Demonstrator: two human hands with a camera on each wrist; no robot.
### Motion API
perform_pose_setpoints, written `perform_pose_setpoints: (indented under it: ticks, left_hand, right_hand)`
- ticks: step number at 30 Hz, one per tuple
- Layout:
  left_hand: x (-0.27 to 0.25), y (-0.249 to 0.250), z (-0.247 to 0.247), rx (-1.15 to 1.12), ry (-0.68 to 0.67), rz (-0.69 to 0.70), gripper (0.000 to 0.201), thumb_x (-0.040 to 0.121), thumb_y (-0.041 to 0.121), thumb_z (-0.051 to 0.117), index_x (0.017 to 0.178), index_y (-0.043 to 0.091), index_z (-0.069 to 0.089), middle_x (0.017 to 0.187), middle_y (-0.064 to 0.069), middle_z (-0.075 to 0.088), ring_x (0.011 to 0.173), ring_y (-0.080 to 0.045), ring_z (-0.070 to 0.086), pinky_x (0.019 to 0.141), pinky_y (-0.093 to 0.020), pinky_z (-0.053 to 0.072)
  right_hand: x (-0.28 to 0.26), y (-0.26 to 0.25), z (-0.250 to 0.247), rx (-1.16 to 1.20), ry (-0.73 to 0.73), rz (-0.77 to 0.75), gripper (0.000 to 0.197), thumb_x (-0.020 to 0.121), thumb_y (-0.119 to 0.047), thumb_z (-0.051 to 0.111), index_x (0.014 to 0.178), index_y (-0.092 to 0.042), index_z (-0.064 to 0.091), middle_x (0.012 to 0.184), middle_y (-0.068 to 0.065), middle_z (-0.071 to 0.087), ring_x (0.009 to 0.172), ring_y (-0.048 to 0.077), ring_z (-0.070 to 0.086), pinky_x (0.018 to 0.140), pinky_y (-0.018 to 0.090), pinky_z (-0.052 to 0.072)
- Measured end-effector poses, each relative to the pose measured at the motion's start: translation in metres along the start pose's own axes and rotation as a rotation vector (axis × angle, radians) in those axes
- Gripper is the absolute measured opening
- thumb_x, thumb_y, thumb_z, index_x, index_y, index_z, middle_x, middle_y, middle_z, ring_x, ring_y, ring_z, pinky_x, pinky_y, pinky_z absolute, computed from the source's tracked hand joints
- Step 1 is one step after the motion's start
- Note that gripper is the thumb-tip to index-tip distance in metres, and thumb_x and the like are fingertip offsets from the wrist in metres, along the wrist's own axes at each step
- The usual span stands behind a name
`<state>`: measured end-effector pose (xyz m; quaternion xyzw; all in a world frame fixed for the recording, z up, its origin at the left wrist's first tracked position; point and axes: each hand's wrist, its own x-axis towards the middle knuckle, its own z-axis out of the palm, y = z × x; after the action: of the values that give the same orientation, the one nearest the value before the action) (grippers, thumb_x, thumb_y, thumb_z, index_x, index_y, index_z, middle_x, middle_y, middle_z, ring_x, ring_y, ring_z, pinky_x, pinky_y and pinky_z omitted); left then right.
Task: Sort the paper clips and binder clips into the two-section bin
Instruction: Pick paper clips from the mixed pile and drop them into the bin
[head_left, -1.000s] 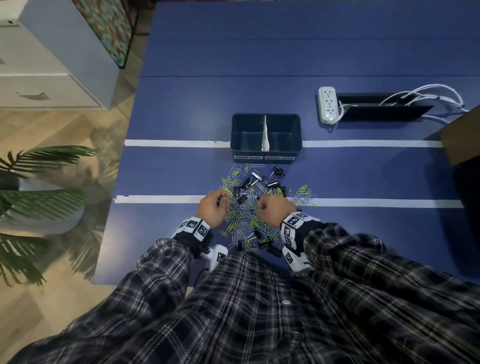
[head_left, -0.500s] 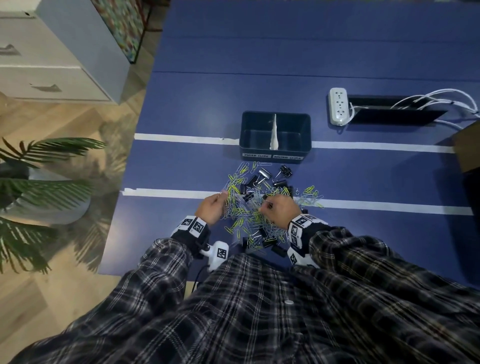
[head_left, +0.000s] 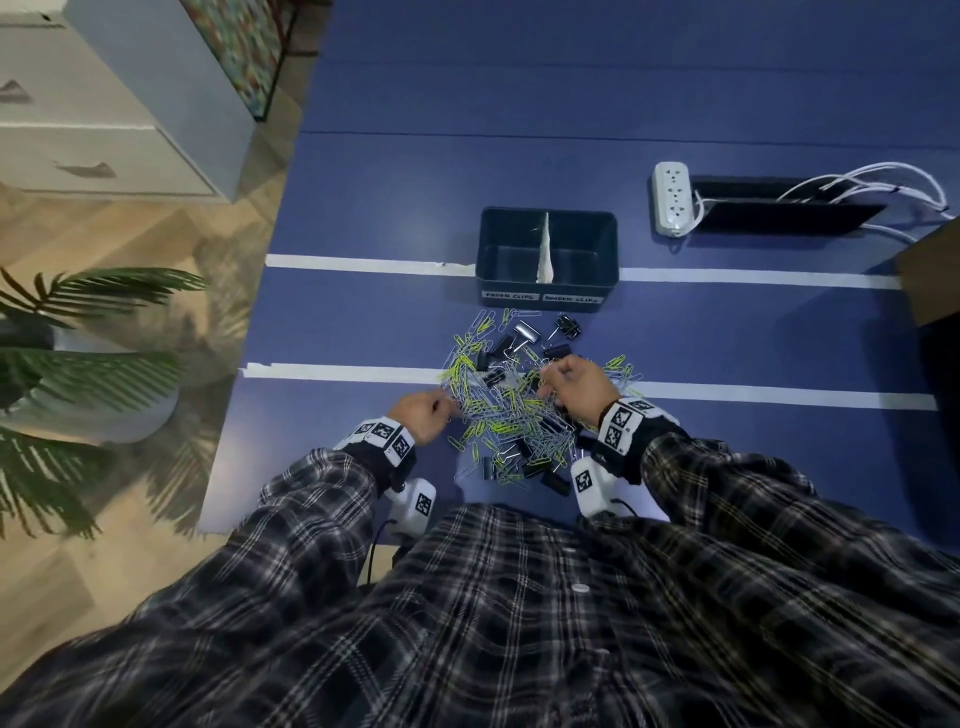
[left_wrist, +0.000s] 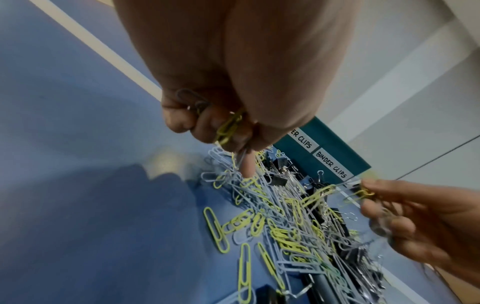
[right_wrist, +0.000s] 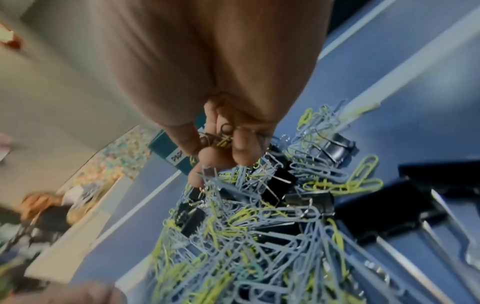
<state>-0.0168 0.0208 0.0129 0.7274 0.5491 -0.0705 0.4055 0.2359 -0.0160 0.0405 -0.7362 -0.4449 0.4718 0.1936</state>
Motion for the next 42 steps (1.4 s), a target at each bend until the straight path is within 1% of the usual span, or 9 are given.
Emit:
perform_pose_setpoints:
  ticks: [3,6,10,14,17,24,29,33,42]
  left_hand:
    - [0.004,0.002,-0.002,0.004,0.118,-0.044,0.049,0.098,0.047,0.039,0.063,0.017,0.056,0.063,-0.003,0.056,0.061,-0.018,0.051,0.057,-0.022,0.035]
    - [0.008,0.008,-0.003,-0.047,0.312,-0.115,0.053,0.091,0.035,0.054,0.047,0.017,0.031,0.046,0.0,0.03,0.049,-0.021,0.033,0.049,-0.022,0.028]
    - [0.011,0.017,-0.001,-0.073,0.361,-0.122,0.036,0.083,0.031,0.063,0.056,0.02,0.041,0.051,0.004,0.044,0.049,-0.015,0.043,0.055,-0.022,0.037]
    - [0.011,0.023,0.007,0.092,0.167,-0.019,0.038,0.08,0.053,0.064,0.102,0.025,0.05,0.082,-0.001,0.064,0.066,-0.02,0.063,0.064,-0.031,0.053]
    - [0.014,0.031,0.012,0.321,0.12,0.013,0.04,0.086,0.049,0.059,0.116,0.025,0.051,0.101,-0.004,0.066,0.087,-0.026,0.064,0.073,-0.033,0.049]
    - [0.021,0.036,0.008,0.295,0.142,0.119,0.021,0.094,0.04,0.05,0.101,0.024,0.062,0.098,-0.003,0.068,0.087,-0.024,0.062,0.071,-0.03,0.047]
    - [0.026,0.042,-0.026,0.212,0.115,0.12,0.023,0.089,0.044,0.054,0.09,0.024,0.064,0.066,0.006,0.06,0.061,-0.014,0.061,0.053,-0.022,0.044]
    - [0.034,0.049,-0.061,0.083,0.059,0.082,0.025,0.086,0.05,0.055,0.081,0.026,0.063,0.082,0.002,0.068,0.074,-0.017,0.064,0.067,-0.03,0.054]
    - [0.062,0.085,-0.127,-0.116,0.316,0.072,0.028,0.094,0.041,0.048,0.08,0.018,0.052,0.074,0.0,0.057,0.073,-0.019,0.052,0.063,-0.026,0.033]
  right_hand:
    - [0.002,-0.002,-0.001,0.207,-0.028,0.146,0.023,0.099,-0.029,0.039,0.089,-0.014,0.054,0.071,-0.002,0.059,0.051,0.01,0.041,0.046,0.024,0.031]
    - [0.001,-0.004,-0.003,0.376,-0.014,0.258,0.022,0.092,-0.03,0.037,0.077,-0.017,0.046,0.062,-0.002,0.046,0.049,0.012,0.029,0.045,0.025,0.023]
    - [-0.005,-0.008,-0.01,0.543,-0.043,0.31,0.011,0.083,-0.025,0.043,0.075,-0.017,0.045,0.055,-0.003,0.04,0.047,0.011,0.022,0.045,0.023,0.016]
    - [-0.01,-0.019,-0.017,0.539,-0.102,0.283,0.008,0.078,-0.024,0.047,0.073,-0.019,0.044,0.056,-0.004,0.038,0.048,0.011,0.022,0.045,0.022,0.016]
    - [-0.01,-0.038,-0.024,0.47,-0.141,0.239,0.012,0.081,-0.023,0.045,0.071,-0.018,0.046,0.056,-0.004,0.04,0.047,0.011,0.024,0.042,0.02,0.017]
    - [0.008,-0.097,-0.057,0.394,-0.11,0.148,0.018,0.086,-0.022,0.043,0.069,-0.018,0.044,0.053,-0.004,0.042,0.038,0.009,0.026,0.036,0.016,0.018]
    - [0.036,-0.143,-0.079,0.331,-0.06,0.133,0.018,0.081,-0.022,0.044,0.063,-0.021,0.043,0.054,-0.004,0.042,0.038,0.01,0.026,0.039,0.016,0.019]
    - [0.063,-0.17,-0.085,0.304,-0.035,0.159,0.018,0.081,-0.02,0.042,0.063,-0.02,0.04,0.053,-0.002,0.04,0.037,0.011,0.025,0.038,0.014,0.018]
    - [0.111,-0.185,-0.069,0.372,-0.024,0.226,0.011,0.087,-0.017,0.043,0.078,-0.011,0.046,0.067,0.009,0.046,0.035,0.014,0.034,0.038,0.012,0.028]
